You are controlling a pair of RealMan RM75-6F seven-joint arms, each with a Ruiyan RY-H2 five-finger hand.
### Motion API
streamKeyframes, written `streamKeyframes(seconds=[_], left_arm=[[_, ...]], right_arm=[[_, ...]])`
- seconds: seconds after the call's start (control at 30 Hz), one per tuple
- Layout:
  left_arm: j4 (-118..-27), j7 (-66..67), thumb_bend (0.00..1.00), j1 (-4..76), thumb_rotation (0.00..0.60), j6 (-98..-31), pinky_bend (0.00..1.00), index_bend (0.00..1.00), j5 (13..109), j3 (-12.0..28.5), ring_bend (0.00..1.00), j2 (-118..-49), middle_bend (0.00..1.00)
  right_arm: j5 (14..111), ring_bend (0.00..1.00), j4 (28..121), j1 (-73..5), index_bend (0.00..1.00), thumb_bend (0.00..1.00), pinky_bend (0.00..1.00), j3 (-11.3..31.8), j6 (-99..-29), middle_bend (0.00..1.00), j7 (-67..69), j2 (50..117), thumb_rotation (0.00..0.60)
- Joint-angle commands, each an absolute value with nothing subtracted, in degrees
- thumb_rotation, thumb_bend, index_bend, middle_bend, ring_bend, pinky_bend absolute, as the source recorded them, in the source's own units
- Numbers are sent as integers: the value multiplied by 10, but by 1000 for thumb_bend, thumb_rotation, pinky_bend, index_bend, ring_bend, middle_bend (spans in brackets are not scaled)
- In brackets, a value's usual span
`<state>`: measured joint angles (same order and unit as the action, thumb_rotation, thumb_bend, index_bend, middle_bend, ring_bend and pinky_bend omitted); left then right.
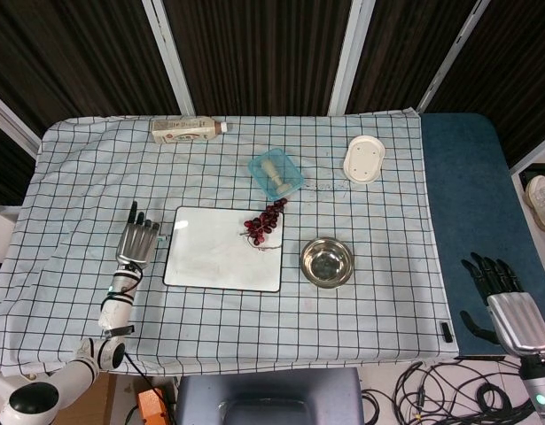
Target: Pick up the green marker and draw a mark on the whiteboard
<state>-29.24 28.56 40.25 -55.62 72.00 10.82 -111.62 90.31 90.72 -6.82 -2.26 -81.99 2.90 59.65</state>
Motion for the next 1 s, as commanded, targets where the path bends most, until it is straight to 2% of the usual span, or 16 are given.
streamKeyframes(seconds=[0.03, 0.5, 0.87, 1.0], left_arm=[[-282, 282, 371, 405, 600, -555, 58, 468, 722, 108, 224, -1121, 451], [-244, 264, 377, 409, 600, -541, 73, 538, 723, 109, 264, -1133, 500], [-219, 218, 418, 406, 600, -564, 114, 737, 748, 95, 375, -1138, 688], [-215, 166, 434, 403, 600, -601, 132, 763, 771, 83, 402, -1135, 724]], right_arm=[[902, 0, 909, -68, 0, 292, 44, -22, -817, 0, 27, 596, 600], [901, 0, 912, -66, 0, 292, 48, -19, -811, 0, 26, 593, 600], [899, 0, 912, -66, 0, 292, 48, -16, -806, 0, 19, 594, 600], [898, 0, 912, -66, 0, 292, 48, -15, -804, 0, 15, 595, 600]])
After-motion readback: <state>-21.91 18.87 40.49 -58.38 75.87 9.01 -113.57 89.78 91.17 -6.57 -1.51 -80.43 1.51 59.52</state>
